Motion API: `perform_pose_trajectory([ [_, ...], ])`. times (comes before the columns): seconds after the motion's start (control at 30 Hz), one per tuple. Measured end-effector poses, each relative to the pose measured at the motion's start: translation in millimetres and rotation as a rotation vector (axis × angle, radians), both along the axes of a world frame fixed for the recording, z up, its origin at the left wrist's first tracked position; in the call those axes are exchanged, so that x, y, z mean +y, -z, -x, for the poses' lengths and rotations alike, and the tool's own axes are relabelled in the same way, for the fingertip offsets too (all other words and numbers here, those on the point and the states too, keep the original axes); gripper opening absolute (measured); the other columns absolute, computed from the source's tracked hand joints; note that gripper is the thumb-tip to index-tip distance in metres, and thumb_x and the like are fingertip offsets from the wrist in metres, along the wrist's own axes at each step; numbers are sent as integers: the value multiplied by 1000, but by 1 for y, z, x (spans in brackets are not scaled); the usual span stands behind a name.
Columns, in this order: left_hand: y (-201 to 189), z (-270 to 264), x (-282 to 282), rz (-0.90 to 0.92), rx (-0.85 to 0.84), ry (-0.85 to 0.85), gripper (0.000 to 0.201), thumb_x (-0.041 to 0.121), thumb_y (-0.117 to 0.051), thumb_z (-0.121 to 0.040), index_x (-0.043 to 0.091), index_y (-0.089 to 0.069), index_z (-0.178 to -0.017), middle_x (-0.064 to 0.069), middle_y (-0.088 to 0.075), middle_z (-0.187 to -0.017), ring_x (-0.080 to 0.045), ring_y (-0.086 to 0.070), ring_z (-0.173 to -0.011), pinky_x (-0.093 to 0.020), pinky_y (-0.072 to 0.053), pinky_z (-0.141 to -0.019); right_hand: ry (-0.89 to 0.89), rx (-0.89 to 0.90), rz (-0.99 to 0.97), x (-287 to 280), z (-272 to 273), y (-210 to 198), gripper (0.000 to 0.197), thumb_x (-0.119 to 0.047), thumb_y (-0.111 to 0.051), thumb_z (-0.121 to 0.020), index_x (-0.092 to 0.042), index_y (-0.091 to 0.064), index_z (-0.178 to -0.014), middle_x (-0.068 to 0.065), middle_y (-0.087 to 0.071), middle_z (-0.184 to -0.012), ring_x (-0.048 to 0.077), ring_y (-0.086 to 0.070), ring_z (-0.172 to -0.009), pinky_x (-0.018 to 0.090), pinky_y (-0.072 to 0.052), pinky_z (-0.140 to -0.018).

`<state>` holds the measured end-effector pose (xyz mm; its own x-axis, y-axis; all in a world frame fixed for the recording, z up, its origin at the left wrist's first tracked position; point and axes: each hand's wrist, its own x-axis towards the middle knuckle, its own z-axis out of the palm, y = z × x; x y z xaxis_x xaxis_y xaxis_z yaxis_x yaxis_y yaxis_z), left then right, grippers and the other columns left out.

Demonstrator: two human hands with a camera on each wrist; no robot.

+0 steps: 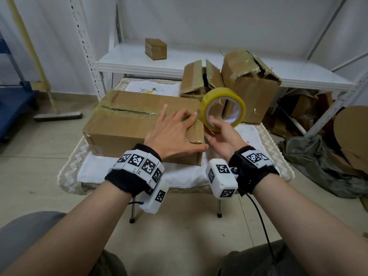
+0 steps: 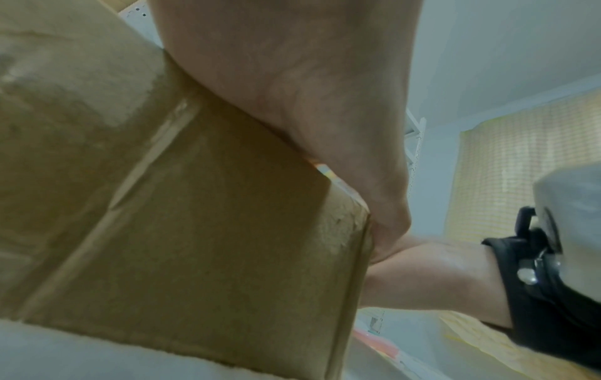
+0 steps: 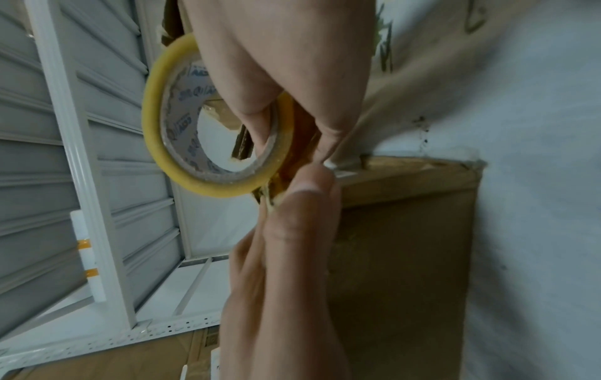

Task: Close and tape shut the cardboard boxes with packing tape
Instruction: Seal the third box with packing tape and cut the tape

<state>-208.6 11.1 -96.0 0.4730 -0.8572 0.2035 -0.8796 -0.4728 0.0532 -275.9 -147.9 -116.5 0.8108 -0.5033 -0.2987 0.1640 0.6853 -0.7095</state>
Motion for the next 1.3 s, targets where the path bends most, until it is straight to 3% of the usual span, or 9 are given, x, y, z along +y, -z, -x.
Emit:
perform_pose_trajectory([
  [0.17, 0, 1, 0, 4, -9, -11, 113, 93, -19, -67, 24, -29, -156, 3, -40, -144, -19, -38, -137, -51, 3, -122, 9, 33, -13, -7, 4, 2, 15, 0, -52, -100, -4, -65, -105, 15, -70, -106, 28, -66, -104, 44, -50, -105],
  [0.3, 1, 2, -1, -36, -9, -10, 111, 92, -16, -68, 26, -19, -158, 7, -23, -162, -21, -30, -143, -53, 1, -122, 45, 45, -60, -12, 6, 5, 21, 5, -50, -99, -3, -63, -114, 20, -70, -113, 33, -68, -106, 43, -63, -80],
  [0.5, 2, 2, -1, -59, -4, -8, 109, 91, -11, -69, 29, -15, -158, 11, -18, -164, -21, -28, -146, -57, 2, -121, 52, 18, -109, -23, 7, 7, 19, 8, -43, -99, -5, -57, -105, 28, -63, -131, 44, -63, -120, 57, -50, -103],
  [0.67, 0, 4, 0, -74, -10, -1, 103, 88, -8, -70, 35, -10, -158, 10, -18, -164, -23, -28, -146, -60, 1, -120, 50, 1, -32, -30, 9, 3, 27, 11, -37, -99, -5, -52, -115, 30, -62, -130, 45, -63, -118, 59, -54, -96],
  [0.8, -2, 5, -1, -73, -18, -1, 99, 87, -10, -71, 36, -15, -156, 9, -22, -164, -24, -31, -144, -61, 0, -120, 40, 49, 161, -31, 11, -9, 26, 15, -39, -94, -6, -51, -103, 27, -64, -125, 42, -67, -111, 56, -60, -82],
  [0.9, -2, 7, -2, -67, -31, -6, 97, 86, -14, -73, 36, -20, -155, 9, -26, -162, -24, -33, -143, -61, -2, -120, 60, 127, 261, -33, 11, -13, 26, 15, -44, -93, -2, -55, -110, 28, -66, -123, 43, -68, -110, 54, -60, -85],
  [1.03, -3, 8, -3, -71, -50, -13, 94, 85, -19, -78, 32, -20, -156, 7, -29, -161, -25, -35, -141, -60, -3, -120, 93, 304, 480, -40, 22, -21, 17, 6, -58, -92, -8, -65, -100, 14, -71, -107, 32, -69, -107, 39, -60, -74],
  [1.2, -4, 8, -5, -89, -46, -25, 95, 85, -18, -78, 32, -17, -157, 7, -27, -161, -26, -34, -141, -60, -2, -120, -1, 332, 805, -57, 30, -26, 35, -5, -64, -89, -19, -64, -121, 12, -70, -115, 27, -65, -108, 41, -54, -86],
  [1.3, -4, 8, -6, -97, -26, -33, 100, 87, -11, -72, 35, -14, -157, 7, -27, -160, -27, -33, -140, -60, -2, -120, 10, 426, 1040, -64, 35, -31, 19, -2, -64, -89, -18, -64, -99, 4, -64, -93, 18, -60, -89, 27, -49, -73],
])
